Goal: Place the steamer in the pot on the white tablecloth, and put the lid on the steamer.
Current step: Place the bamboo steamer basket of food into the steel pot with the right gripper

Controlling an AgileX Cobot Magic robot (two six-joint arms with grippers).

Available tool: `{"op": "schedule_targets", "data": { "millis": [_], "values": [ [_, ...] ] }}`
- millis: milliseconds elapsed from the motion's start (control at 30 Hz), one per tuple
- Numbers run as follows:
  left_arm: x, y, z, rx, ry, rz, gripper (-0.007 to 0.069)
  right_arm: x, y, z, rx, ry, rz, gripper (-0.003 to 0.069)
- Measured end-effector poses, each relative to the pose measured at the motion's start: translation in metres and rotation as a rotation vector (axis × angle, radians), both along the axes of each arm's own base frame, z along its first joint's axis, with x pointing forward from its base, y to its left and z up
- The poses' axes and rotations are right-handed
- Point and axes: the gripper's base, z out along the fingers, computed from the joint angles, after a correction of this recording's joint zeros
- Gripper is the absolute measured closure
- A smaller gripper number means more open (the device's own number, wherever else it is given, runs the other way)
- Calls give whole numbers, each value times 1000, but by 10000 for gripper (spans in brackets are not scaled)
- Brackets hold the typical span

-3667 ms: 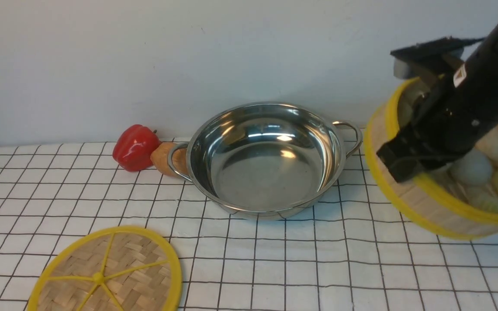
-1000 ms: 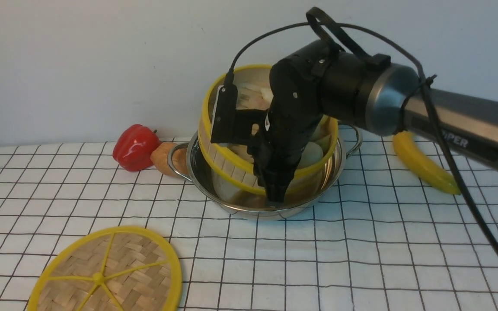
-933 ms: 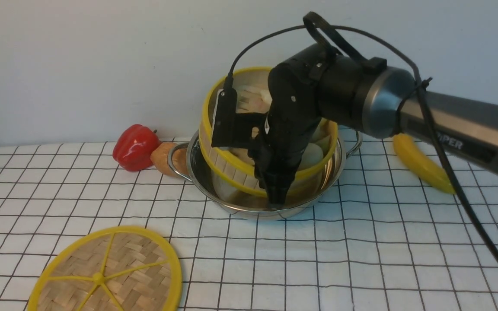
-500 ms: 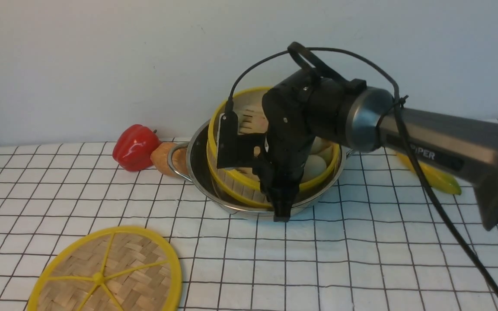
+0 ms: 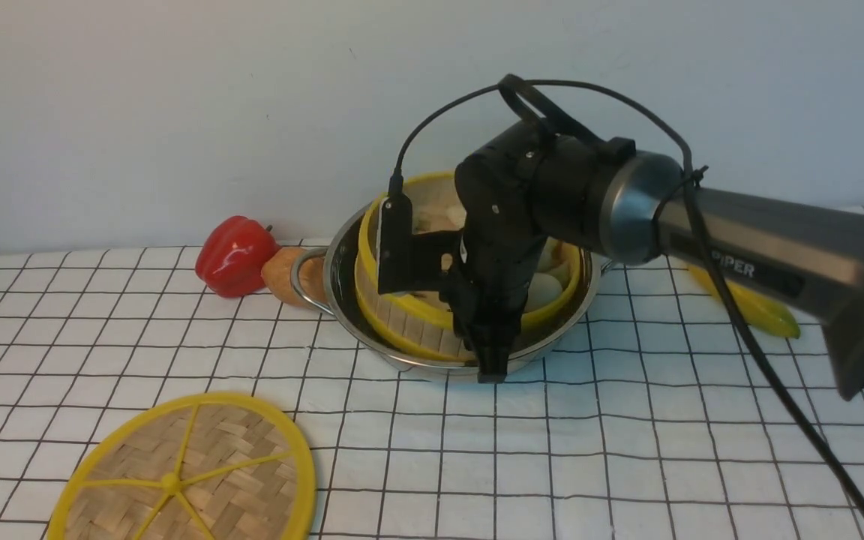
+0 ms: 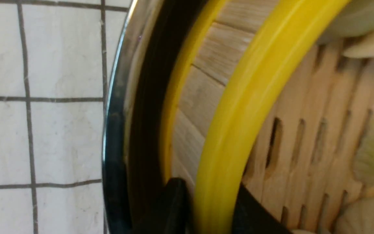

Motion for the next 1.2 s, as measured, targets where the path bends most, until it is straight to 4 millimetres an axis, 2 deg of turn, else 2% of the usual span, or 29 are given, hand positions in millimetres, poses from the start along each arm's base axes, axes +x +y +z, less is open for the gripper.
{"op": "schedule_targets", "data": {
  "millis": [233, 600, 900, 1200],
  "values": [
    [0, 0, 0, 0, 0, 0, 382, 1, 2, 1, 10, -25, 8, 375],
    [0, 0, 0, 0, 0, 0, 382, 0, -3, 7, -19, -33, -58, 340],
    [0, 0, 0, 0, 0, 0, 382, 1, -1, 10, 16, -36, -74, 200],
    [0, 0, 0, 0, 0, 0, 382, -1, -3, 9, 2, -15, -94, 178]
  ]
}}
